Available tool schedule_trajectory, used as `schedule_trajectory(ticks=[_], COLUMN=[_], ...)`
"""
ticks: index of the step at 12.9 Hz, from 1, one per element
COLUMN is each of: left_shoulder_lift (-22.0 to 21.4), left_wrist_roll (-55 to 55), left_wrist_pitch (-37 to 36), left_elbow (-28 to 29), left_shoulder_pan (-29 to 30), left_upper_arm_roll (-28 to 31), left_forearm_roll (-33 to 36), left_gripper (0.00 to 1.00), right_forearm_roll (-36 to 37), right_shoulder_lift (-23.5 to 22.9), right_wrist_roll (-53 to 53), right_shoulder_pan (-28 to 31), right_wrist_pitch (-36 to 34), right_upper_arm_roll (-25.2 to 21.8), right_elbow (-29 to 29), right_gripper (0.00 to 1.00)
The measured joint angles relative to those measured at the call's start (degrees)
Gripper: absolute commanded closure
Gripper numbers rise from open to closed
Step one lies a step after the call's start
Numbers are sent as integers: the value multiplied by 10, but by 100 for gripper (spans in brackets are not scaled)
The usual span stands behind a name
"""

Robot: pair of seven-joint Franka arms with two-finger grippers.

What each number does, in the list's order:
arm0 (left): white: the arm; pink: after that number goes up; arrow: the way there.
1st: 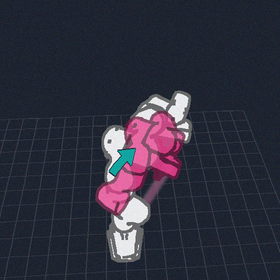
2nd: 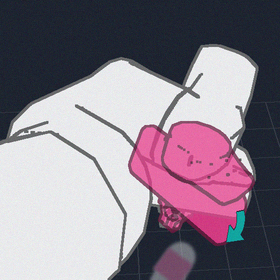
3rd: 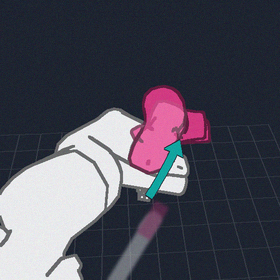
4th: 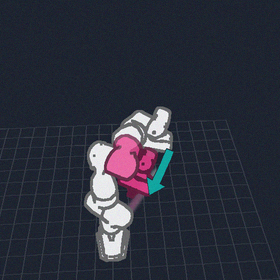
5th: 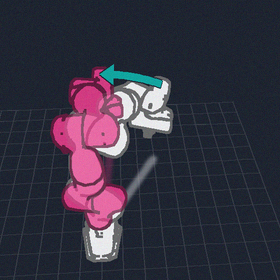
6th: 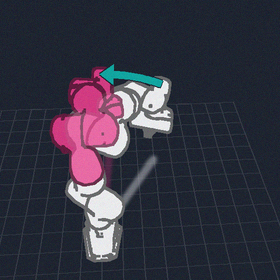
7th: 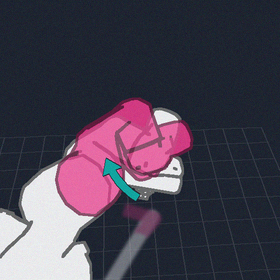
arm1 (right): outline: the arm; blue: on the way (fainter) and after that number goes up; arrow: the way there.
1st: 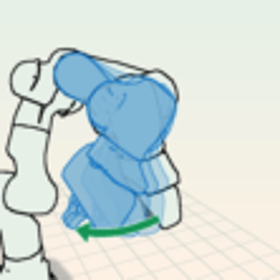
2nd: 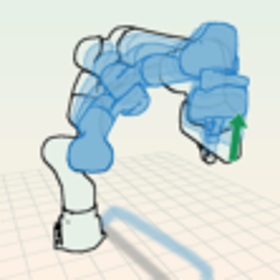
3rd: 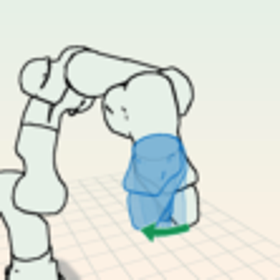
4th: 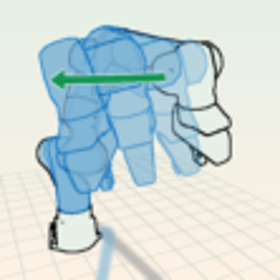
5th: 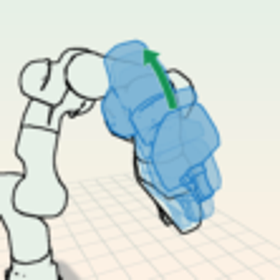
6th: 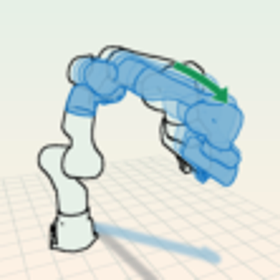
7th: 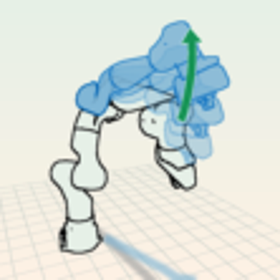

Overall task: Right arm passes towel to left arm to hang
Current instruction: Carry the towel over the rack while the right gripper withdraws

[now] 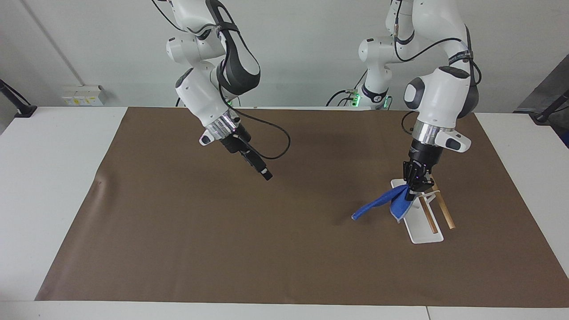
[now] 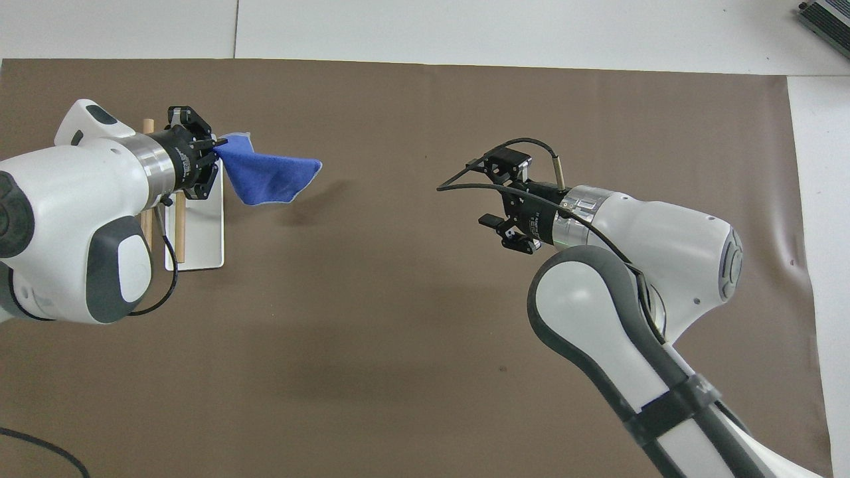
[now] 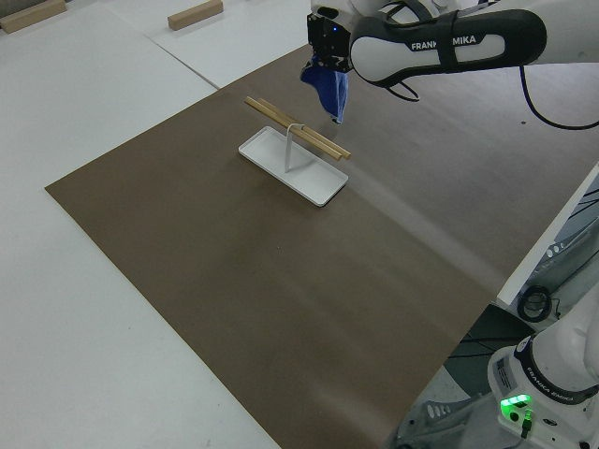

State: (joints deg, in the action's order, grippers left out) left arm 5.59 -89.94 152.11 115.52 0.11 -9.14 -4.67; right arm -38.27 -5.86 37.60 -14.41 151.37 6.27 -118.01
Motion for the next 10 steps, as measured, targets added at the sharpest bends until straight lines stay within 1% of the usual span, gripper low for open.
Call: schedule_trajectory(ticks=[3, 4, 5, 7, 10], left_shoulder_lift=[1, 1, 1, 2, 7], left_wrist_roll=[55, 66, 73, 85, 92], left_wrist_pitch=[-1, -1, -1, -13, -94], left_elbow=[0, 0, -1, -18, -75], left_shoulder_pan=[3, 3, 3, 3, 4], left_upper_arm_roll=[39, 48, 58, 82, 117], left_forearm_roll=[0, 0, 0, 5, 73], left_gripper=[100, 100, 100, 100, 100], right_forearm_roll=[234, 283, 316, 343, 346], right_shoulder_lift=[2, 7, 17, 48, 94], right_wrist_roll=[-4, -7, -15, -61, -119], right_shoulder_pan=[28, 37, 48, 75, 118], right_wrist_pitch=[-58, -83, -114, -202, -323], right_upper_arm_roll=[0, -1, -1, -1, -2], right_elbow=[2, 6, 11, 32, 72], right_gripper=[0, 0, 0, 0, 0])
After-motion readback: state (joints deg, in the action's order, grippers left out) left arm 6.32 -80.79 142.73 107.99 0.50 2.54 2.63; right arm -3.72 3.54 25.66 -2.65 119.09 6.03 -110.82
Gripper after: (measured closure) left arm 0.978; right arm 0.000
